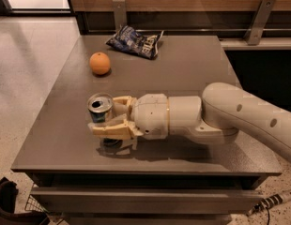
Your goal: Move redbull can near blue chip bag
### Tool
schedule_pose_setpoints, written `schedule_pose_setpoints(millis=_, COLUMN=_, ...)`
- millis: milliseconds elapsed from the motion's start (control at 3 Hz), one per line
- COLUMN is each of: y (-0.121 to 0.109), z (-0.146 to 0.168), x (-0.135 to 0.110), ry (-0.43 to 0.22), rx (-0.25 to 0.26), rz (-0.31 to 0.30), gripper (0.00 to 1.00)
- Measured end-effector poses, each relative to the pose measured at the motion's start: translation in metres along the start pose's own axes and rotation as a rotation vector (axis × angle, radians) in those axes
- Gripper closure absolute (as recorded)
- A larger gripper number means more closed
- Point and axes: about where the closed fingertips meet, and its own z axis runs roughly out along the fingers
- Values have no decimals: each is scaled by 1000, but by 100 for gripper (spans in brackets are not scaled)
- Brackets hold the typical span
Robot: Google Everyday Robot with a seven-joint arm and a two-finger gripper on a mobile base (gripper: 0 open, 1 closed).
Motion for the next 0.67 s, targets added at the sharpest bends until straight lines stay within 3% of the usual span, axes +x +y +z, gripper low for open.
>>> schedule_pose_setpoints(millis=333, y=-39, z=-13, x=-7, ry=-19, rx=14, rz=30, gripper=100)
schedule_pose_setpoints(millis=667, y=-101, z=-28, x=-16, ry=-32, rx=34, rz=82, gripper=100)
